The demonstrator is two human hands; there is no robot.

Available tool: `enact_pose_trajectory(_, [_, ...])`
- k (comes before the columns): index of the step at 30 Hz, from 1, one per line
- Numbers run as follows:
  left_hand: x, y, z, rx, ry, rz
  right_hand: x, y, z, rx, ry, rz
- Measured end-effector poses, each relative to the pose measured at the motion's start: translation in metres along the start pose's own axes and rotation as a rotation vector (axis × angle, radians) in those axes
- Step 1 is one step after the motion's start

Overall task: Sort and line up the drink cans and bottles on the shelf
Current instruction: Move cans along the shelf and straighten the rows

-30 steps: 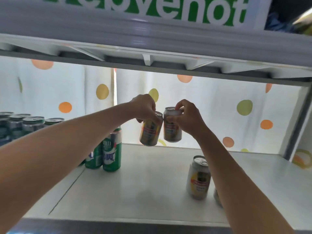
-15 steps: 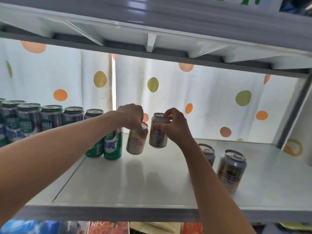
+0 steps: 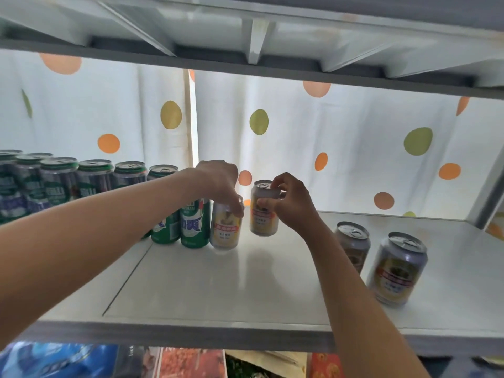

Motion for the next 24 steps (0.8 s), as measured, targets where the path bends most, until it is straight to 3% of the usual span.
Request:
enact_pose_trajectory(12, [0.011,0.003,-0.008,0.010,0.127,0.000,0.011,-0.011,0.021,0.001,0.227,-0.048])
enact_pose_trajectory(24, [0.017,-0.002,-0.013,-0.023,0.226,-0.022,0.017,-0.014,0.023,-0.038,0.166,-0.101])
Point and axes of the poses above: each hand's wrist, its own y-axis towards the middle knuckle, its own x-axis out of the palm, z = x × y, the point moved 5 cm from there along y, towards the middle knuckle, and after that the axes turned 3 degrees about y, right-handed, at the moved point
